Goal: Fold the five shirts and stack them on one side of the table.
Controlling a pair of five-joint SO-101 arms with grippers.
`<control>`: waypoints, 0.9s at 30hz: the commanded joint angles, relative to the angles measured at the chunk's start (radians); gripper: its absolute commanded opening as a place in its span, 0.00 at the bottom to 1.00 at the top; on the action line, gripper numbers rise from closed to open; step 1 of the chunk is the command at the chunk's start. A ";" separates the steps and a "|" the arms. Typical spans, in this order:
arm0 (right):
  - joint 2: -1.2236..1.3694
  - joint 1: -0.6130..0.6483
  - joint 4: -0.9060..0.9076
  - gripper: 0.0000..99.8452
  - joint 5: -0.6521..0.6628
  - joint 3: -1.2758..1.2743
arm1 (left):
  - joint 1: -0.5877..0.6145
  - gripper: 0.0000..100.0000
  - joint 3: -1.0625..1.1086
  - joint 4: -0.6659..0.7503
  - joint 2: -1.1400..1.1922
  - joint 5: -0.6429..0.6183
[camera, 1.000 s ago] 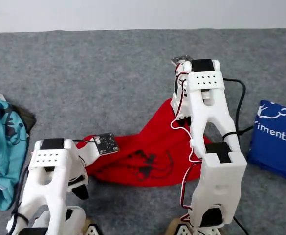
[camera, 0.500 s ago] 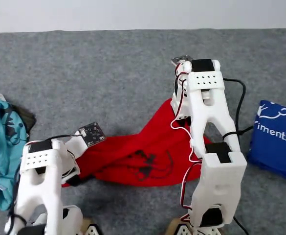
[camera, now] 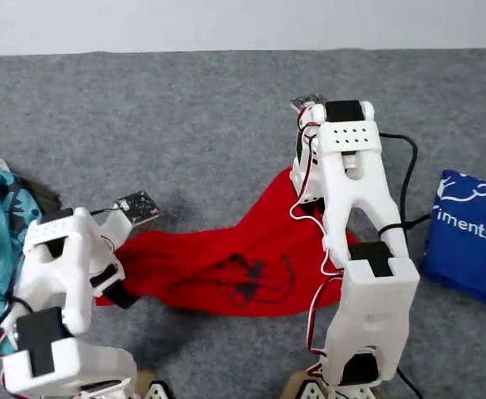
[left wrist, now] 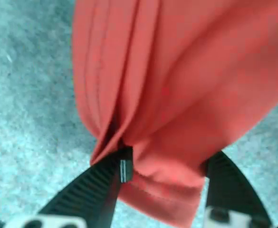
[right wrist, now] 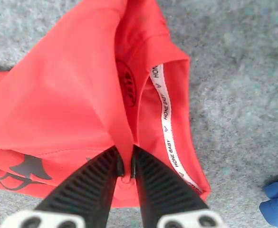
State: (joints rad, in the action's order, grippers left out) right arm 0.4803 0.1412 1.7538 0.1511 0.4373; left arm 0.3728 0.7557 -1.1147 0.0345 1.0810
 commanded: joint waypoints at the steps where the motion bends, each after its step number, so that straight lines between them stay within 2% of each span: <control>1: -0.024 -0.013 0.033 0.01 0.012 0.048 | 0.011 0.20 -0.041 0.011 0.044 -0.014; 9: -0.035 -0.012 0.038 0.01 0.012 0.055 | 0.005 0.00 -0.153 -0.025 0.043 -0.015; 13: -0.047 -0.015 0.042 0.01 0.008 0.117 | 0.003 0.01 -0.317 -0.226 0.043 -0.023; 21: -0.232 -0.012 0.041 0.01 0.008 0.199 | -0.017 0.01 -0.803 -0.614 0.043 -0.135; 27: -0.455 -0.015 0.035 0.01 0.008 0.199 | -0.092 0.01 -1.013 -0.640 -0.037 -0.347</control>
State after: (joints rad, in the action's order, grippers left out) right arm 0.1718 0.1412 1.7553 0.1511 0.5846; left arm 0.3222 -0.1588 -1.7208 0.0790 0.8232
